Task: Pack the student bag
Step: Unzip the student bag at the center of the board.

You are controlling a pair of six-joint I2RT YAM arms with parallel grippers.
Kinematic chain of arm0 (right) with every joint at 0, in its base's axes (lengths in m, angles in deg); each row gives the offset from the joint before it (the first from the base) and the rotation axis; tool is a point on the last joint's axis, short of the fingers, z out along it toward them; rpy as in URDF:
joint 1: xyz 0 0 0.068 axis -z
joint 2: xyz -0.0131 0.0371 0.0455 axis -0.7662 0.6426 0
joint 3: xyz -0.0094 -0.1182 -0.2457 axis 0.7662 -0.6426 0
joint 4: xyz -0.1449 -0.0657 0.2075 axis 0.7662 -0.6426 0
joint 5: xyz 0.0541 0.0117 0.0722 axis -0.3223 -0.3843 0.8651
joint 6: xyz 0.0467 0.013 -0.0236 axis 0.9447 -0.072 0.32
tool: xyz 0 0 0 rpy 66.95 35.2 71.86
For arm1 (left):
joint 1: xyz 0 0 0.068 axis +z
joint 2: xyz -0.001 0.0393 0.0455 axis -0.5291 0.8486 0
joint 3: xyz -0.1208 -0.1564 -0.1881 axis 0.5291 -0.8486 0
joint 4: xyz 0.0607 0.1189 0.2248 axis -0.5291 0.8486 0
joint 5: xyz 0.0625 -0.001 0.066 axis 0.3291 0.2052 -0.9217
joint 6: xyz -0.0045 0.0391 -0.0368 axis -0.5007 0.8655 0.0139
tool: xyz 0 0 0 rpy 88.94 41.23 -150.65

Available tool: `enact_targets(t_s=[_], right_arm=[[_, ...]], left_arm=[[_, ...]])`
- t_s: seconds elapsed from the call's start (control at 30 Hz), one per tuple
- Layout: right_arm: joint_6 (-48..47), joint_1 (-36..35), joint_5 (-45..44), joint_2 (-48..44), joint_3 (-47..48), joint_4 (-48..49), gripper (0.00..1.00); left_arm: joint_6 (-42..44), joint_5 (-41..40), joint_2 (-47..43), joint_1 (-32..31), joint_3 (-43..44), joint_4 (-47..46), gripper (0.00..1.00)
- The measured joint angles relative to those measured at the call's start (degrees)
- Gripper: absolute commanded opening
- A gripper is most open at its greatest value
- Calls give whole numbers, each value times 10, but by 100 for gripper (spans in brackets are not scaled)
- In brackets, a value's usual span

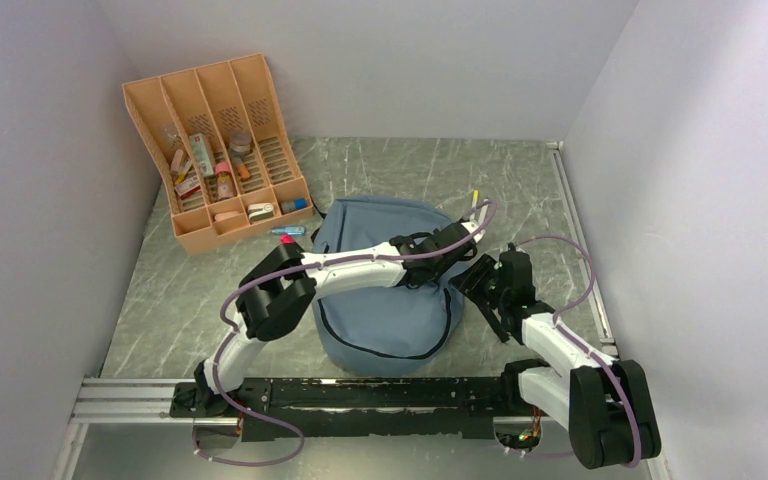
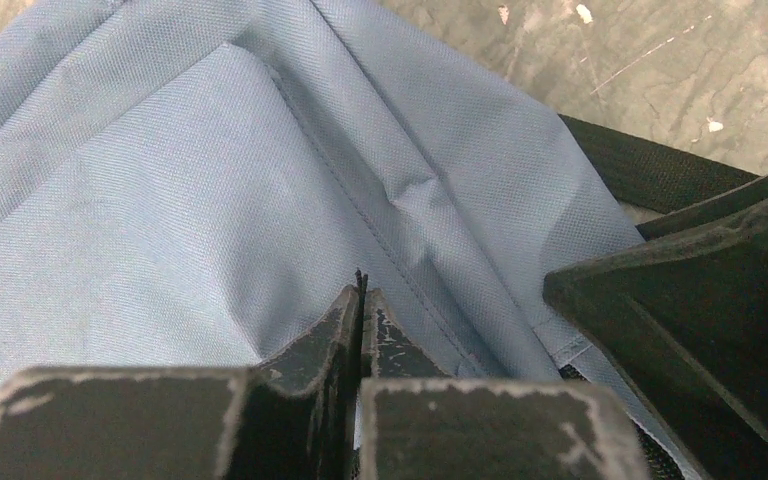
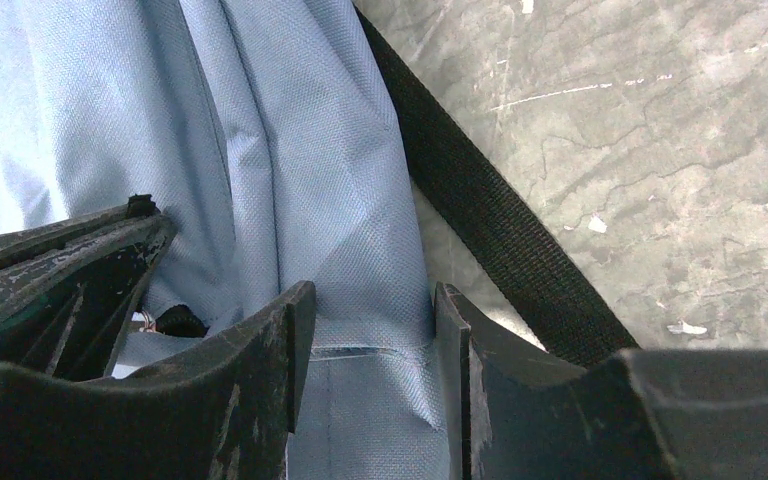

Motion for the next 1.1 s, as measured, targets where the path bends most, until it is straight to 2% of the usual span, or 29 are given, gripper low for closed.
enact_targets(t_s=[0.23,0.67,1.1], right_arm=[[-2,1,1,-6,4,-9,51],[-6,1,-2,-24,53,-49,60],[-9,1,21,48,101,-43,65]], left_arm=[[0,-2,-3,0,0,0,5],[-16,3,-56,0,-17,-10,5],[-27,-2,-71,0,-54,-26,5]])
